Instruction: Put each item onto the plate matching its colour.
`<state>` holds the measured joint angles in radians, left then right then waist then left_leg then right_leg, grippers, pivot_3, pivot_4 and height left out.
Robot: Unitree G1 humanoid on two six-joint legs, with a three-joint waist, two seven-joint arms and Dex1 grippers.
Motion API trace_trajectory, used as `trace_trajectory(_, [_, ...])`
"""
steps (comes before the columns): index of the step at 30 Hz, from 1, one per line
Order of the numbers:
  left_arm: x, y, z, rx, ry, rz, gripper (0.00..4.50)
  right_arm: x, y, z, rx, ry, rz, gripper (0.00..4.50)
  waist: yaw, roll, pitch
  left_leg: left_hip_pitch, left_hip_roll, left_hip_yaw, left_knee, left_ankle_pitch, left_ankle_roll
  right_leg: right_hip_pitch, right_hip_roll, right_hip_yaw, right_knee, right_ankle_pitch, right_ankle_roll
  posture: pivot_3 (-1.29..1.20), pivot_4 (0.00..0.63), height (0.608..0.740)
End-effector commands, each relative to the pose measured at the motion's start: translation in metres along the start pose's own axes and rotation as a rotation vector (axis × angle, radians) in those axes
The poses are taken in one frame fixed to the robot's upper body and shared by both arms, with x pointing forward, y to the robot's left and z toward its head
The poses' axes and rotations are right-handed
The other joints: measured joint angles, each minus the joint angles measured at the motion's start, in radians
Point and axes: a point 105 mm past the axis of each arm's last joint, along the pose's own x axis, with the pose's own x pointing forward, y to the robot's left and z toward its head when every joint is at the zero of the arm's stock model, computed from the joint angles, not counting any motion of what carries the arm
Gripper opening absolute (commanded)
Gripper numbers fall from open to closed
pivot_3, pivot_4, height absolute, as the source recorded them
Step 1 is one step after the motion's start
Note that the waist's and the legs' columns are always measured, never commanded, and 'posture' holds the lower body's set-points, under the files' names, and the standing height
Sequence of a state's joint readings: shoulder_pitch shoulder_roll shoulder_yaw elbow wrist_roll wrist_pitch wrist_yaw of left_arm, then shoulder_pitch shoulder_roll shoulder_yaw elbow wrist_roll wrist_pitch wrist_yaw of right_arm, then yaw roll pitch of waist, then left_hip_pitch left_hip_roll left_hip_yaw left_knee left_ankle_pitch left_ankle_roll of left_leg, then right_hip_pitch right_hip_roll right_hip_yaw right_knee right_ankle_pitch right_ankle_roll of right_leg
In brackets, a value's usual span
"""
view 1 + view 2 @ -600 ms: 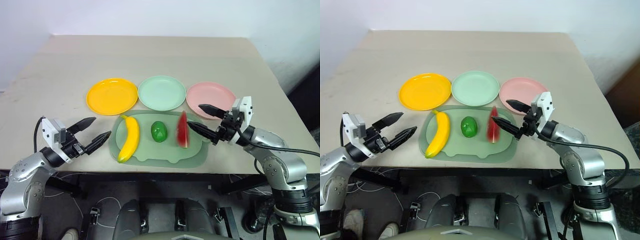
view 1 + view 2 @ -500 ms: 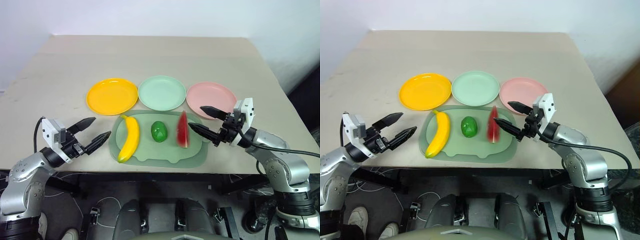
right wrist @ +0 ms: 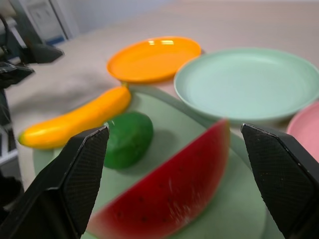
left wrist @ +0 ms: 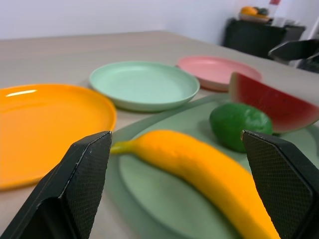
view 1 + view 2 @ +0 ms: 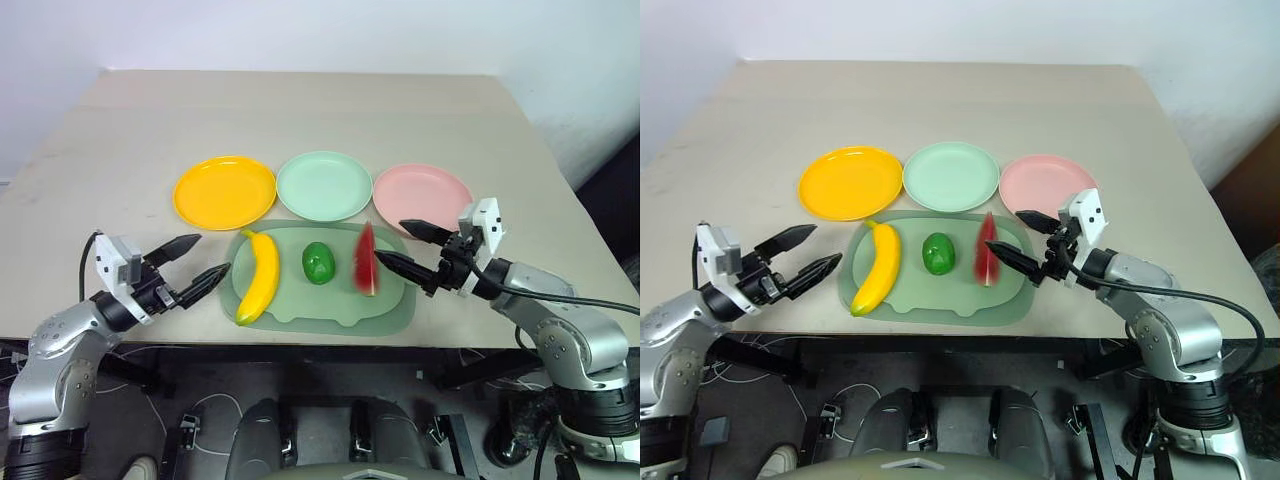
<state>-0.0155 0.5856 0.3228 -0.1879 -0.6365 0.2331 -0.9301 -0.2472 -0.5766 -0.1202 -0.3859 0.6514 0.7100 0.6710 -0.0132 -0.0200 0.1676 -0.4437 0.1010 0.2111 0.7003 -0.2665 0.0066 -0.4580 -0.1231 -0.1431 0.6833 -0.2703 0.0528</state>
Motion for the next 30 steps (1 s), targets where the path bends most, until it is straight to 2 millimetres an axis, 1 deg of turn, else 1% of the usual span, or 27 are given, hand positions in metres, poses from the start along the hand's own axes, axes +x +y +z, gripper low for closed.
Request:
trace_trajectory(1, [0.005, -0.003, 0.005, 0.018, -0.022, -0.015, 4.37, 0.004, 0.003, 0.006, 0.011, 0.07, -0.007, 4.5, -0.001, 0.0, 0.0, 0.0, 0.0, 0.0, 0.0, 0.0, 0.0, 0.0, 0.0, 0.0, 0.0, 0.0, 0.0, 0.0, 0.15, 0.695])
trace_trajectory(3, [0.008, -0.008, 0.004, 0.007, -0.027, -0.029, 4.37, 0.01, 0.001, 0.005, 0.042, 0.123, -0.028, 4.5, -0.005, 0.0, 0.0, 0.0, 0.0, 0.0, 0.0, 0.0, 0.0, 0.0, 0.0, 0.0, 0.0, 0.0, 0.0, 0.0, 0.15, 0.695])
trace_trajectory(5, [0.007, -0.01, 0.001, 0.004, -0.021, -0.035, 4.37, 0.015, -0.001, 0.002, 0.03, 0.201, -0.06, 4.5, -0.006, 0.0, 0.0, 0.0, 0.0, 0.0, 0.0, 0.0, 0.0, -0.001, 0.0, 0.0, 0.0, 0.0, 0.0, 0.0, 0.15, 0.695])
trace_trajectory(7, [0.007, -0.012, 0.001, 0.003, -0.017, -0.042, 4.37, 0.018, 0.004, 0.007, 0.07, 0.237, -0.039, 4.5, -0.006, 0.0, 0.0, 0.0, 0.0, 0.0, 0.0, 0.0, 0.0, -0.001, 0.0, 0.0, 0.0, 0.0, 0.0, 0.0, 0.15, 0.695])
trace_trajectory(9, [0.006, -0.012, 0.002, 0.009, -0.009, -0.059, 4.37, 0.023, 0.011, 0.017, 0.106, 0.244, -0.007, 4.5, -0.002, 0.0, 0.0, -0.001, 0.0, 0.0, 0.0, 0.0, 0.0, -0.001, 0.0, 0.0, 0.0, 0.0, 0.0, 0.0, 0.15, 0.695])
trace_trajectory(10, [0.005, -0.012, 0.001, 0.018, 0.004, -0.07, 4.37, 0.026, 0.013, 0.016, 0.121, 0.28, -0.009, 4.5, -0.002, 0.0, 0.0, -0.001, 0.0, 0.0, 0.0, 0.0, 0.0, -0.001, 0.0, 0.0, 0.0, 0.0, 0.0, 0.0, 0.15, 0.695])
trace_trajectory(12, [0.006, -0.013, 0.0, 0.025, 0.012, -0.081, 4.37, 0.031, 0.011, 0.012, 0.133, 0.341, -0.044, 4.5, -0.002, 0.0, 0.0, -0.001, 0.0, 0.0, 0.0, 0.0, 0.0, -0.001, 0.0, 0.0, 0.0, 0.0, 0.0, 0.0, 0.15, 0.695])
trace_trajectory(14, [0.01, -0.012, 0.002, 0.023, 0.0, -0.083, 4.37, 0.036, 0.005, 0.0, 0.181, 0.439, -0.109, 4.5, -0.001, 0.0, 0.0, -0.001, 0.0, 0.0, 0.0, 0.0, 0.0, -0.001, 0.0, 0.0, 0.0, 0.0, 0.0, 0.0, 0.15, 0.695])
trace_trajectory(15, [0.011, -0.011, 0.004, 0.024, -0.005, -0.084, 4.37, 0.039, 0.002, -0.003, 0.21, 0.459, -0.142, 4.5, -0.002, 0.0, 0.0, -0.001, 0.0, 0.0, 0.0, 0.0, 0.0, -0.001, 0.0, 0.0, 0.0, 0.0, 0.0, 0.0, 0.15, 0.695])
trace_trajectory(18, [0.015, -0.008, 0.005, 0.025, -0.014, -0.081, 4.37, 0.046, 0.004, -0.003, 0.278, 0.457, -0.128, 4.5, -0.001, 0.0, 0.0, -0.001, 0.0, 0.0, 0.0, 0.0, 0.0, -0.002, 0.0, 0.0, 0.0, 0.0, 0.0, 0.0, 0.15, 0.695])
trace_trajectory(21, [0.018, -0.009, 0.005, 0.026, -0.014, -0.091, 4.37, 0.049, -0.004, -0.011, 0.284, 0.5, -0.193, 4.5, -0.004, 0.0, 0.0, -0.002, 0.0, 0.001, 0.0, 0.0, 0.0, -0.002, 0.0, 0.0, 0.0, 0.0, 0.0, 0.0, 0.15, 0.695])
trace_trajectory(24, [0.019, -0.007, 0.006, 0.03, -0.015, -0.093, 4.37, 0.049, -0.008, -0.02, 0.284, 0.558, -0.222, 4.5, -0.006, 0.0, 0.0, -0.002, 0.0, 0.001, 0.0, 0.0, 0.0, -0.002, 0.0, 0.0, 0.0, 0.0, 0.0, 0.0, 0.15, 0.695])
trace_trajectory(27, [0.02, -0.007, 0.006, 0.033, -0.015, -0.096, 4.37, 0.051, -0.009, -0.021, 0.268, 0.572, -0.237, 4.5, -0.007, 0.0, 0.0, -0.002, 0.0, 0.001, 0.0, 0.0, 0.0, -0.002, 0.0, 0.0, 0.0, 0.0, 0.0, 0.0, 0.15, 0.695])
trace_trajectory(30, [0.02, -0.006, 0.007, 0.038, -0.013, -0.1, 4.37, 0.052, -0.007, -0.023, 0.194, 0.596, -0.234, 4.5, -0.007, 0.0, 0.0, -0.002, 0.0, 0.001, 0.0, 0.0, 0.0, -0.002, 0.0, 0.0, 0.0, 0.0, 0.0, 0.0, 0.15, 0.695])
